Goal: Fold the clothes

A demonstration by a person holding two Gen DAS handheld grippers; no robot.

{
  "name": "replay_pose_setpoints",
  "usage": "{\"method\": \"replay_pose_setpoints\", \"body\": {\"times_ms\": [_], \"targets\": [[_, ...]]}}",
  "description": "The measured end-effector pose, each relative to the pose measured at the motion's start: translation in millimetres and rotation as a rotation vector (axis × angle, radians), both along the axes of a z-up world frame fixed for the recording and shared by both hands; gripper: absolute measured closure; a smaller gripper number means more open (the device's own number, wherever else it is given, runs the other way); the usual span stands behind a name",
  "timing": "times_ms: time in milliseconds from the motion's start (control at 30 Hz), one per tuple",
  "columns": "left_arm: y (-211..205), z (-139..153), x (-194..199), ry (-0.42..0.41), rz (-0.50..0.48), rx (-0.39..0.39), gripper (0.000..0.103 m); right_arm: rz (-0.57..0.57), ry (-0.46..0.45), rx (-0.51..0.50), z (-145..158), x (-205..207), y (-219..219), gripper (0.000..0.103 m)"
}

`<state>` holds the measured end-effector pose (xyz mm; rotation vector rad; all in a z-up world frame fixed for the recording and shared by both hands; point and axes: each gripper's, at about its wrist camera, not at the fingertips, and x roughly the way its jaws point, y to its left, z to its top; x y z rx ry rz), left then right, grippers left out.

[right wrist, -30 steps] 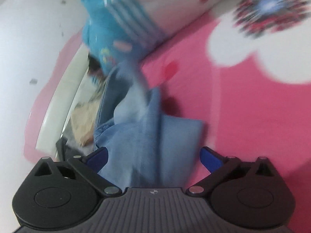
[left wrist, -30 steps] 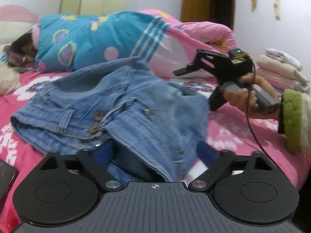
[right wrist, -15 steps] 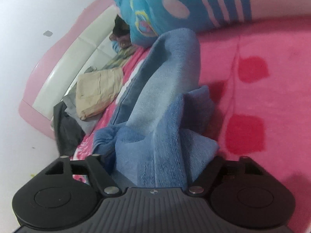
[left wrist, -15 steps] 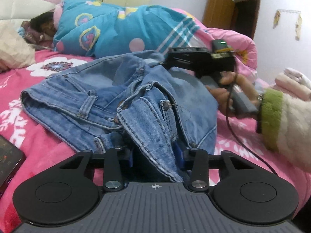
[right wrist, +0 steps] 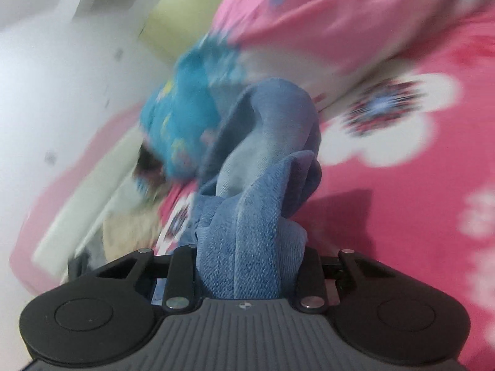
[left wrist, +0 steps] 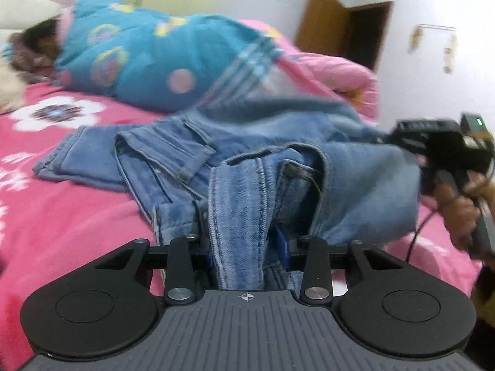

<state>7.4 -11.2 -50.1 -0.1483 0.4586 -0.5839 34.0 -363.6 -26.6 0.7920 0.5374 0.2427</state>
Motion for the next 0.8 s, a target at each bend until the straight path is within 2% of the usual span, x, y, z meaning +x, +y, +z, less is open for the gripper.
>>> {"method": "replay_pose_setpoints", "body": {"times_ms": [67,167,267,333,367,467,533,800], "targets": [[-18,2,-5,-0.019,-0.060,0.022,0.066,-0.088,0.026,0.022,-9,-39,-19,0.070],[-36,-4,-9,0.001,-0.102,0.062,0.065,-0.171,0.126,0.076,-36,-75,-38,0.067],[-30,-7,-13,0.039,-0.101,0.056,0.060,-0.170,0.187,0.119,-55,-88,-51,0.051],[-20,-5,-17,0.058,-0.096,0.038,0.055,-0.156,0.181,0.100,-50,-94,-57,0.041],[-14,-4,-19,0.067,-0.093,0.029,0.052,-0.144,0.181,0.076,-46,-96,-59,0.036],[1,-2,-27,0.095,-0.073,0.006,0.042,-0.103,0.201,-0.002,-34,-103,-65,0.033],[10,-3,-30,0.135,-0.072,-0.026,0.042,-0.085,0.200,-0.055,-25,-113,-66,0.032],[24,-5,-34,0.219,-0.080,-0.148,0.042,0.114,-0.030,-0.468,20,-139,15,0.032]]}}
